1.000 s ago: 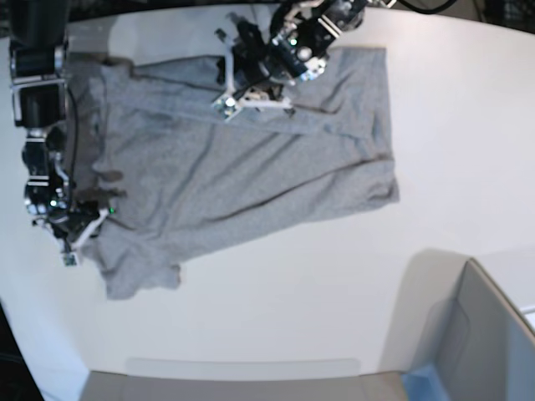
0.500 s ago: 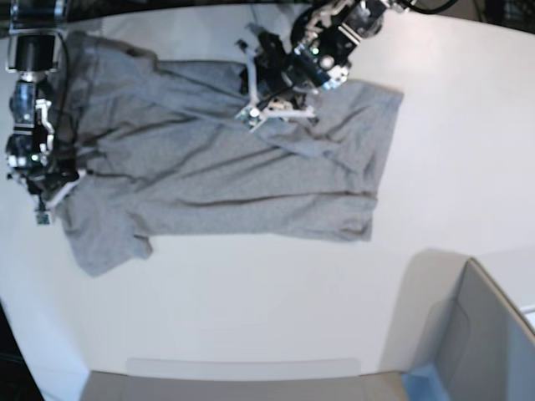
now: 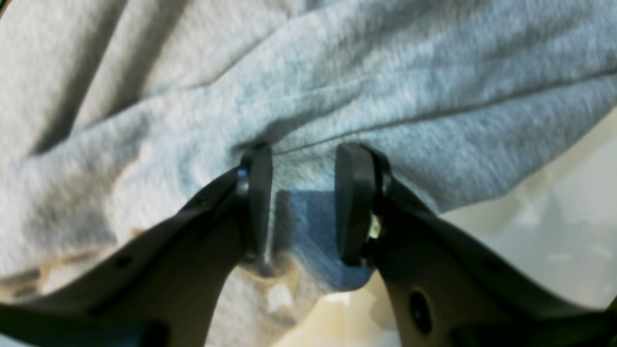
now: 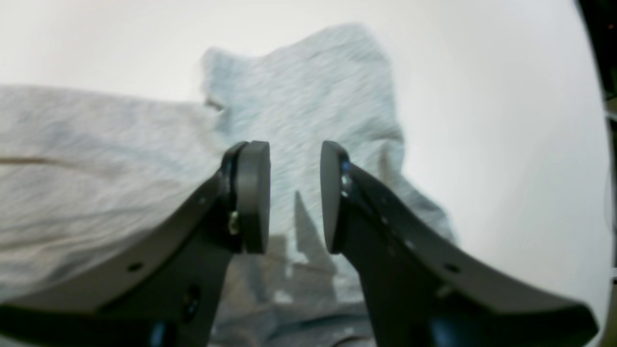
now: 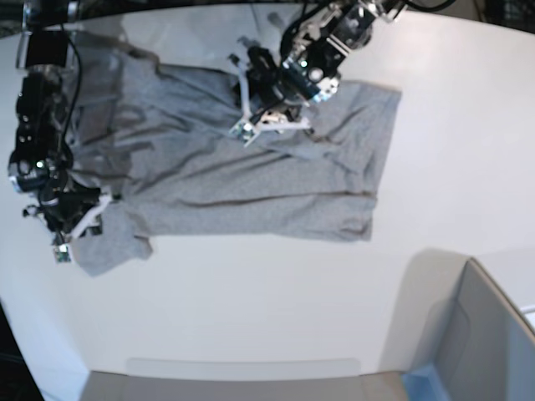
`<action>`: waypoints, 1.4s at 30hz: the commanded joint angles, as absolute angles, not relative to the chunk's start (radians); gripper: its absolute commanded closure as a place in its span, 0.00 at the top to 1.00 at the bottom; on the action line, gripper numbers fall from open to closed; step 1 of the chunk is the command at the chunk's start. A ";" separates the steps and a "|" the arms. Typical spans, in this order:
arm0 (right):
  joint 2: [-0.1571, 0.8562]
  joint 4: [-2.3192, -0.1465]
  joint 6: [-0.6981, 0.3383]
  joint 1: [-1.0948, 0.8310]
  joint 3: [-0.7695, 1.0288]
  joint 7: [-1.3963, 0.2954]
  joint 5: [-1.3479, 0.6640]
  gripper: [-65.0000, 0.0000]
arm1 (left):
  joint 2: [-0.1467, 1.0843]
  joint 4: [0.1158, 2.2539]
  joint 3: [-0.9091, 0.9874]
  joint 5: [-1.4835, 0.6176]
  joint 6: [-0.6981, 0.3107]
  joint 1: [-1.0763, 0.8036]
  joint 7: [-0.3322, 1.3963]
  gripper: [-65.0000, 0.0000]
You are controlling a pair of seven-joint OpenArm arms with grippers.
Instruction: Layout the t-shirt on the table in an organized manner, then fold the t-shirt properly
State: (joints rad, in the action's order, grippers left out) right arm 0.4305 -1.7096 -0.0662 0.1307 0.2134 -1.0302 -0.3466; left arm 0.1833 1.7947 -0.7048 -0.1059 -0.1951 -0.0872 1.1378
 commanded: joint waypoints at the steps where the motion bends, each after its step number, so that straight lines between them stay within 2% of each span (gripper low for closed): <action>1: 0.450 -1.742 -0.065 0.143 0.231 -1.047 -0.366 0.27 | 0.188 1.821 -0.702 -0.101 -0.189 -0.088 1.167 0.36; 5: 0.450 -1.914 -0.076 0.054 0.305 -1.236 -0.475 0.27 | 0.188 1.825 -0.702 -0.097 -0.189 -0.082 1.167 0.36; 8: 0.450 -2.012 -0.163 -0.012 0.355 -1.383 -0.579 0.27 | 0.183 1.765 -0.699 -0.097 -0.189 -0.056 1.165 0.36; 13: 0.483 -2.025 -0.274 -0.137 0.490 -1.396 -0.737 0.27 | 0.160 1.653 -0.699 -0.099 -0.189 0.035 1.164 0.36; 18: 0.527 -2.035 -0.277 -0.286 0.651 -1.396 -0.865 0.26 | 0.157 1.636 -0.699 -0.099 -0.188 0.076 1.165 0.36; 23: 0.527 -2.034 -0.277 -0.326 0.754 -1.396 -0.840 0.26 | 0.157 1.652 -0.699 -0.099 -0.188 0.070 1.167 0.36; 28: 0.552 -2.002 -0.278 -0.179 0.707 -1.396 -0.742 0.26 | 0.159 1.670 -0.700 -0.101 -0.188 0.007 1.167 0.36; 33: 0.585 -1.770 -0.278 0.101 0.467 -1.396 -0.576 0.26 | 0.211 1.776 -0.700 -0.102 -0.188 -0.101 1.167 0.36; 38: 0.584 -1.415 -0.275 0.328 0.189 -1.139 -0.404 0.26 | 0.257 1.926 -0.700 -0.099 -0.188 -0.166 1.168 0.36; 42: 0.549 -1.219 -0.274 0.467 0.104 -1.010 -0.325 0.26 | 0.260 1.980 -0.700 -0.099 -0.188 -0.166 1.168 0.36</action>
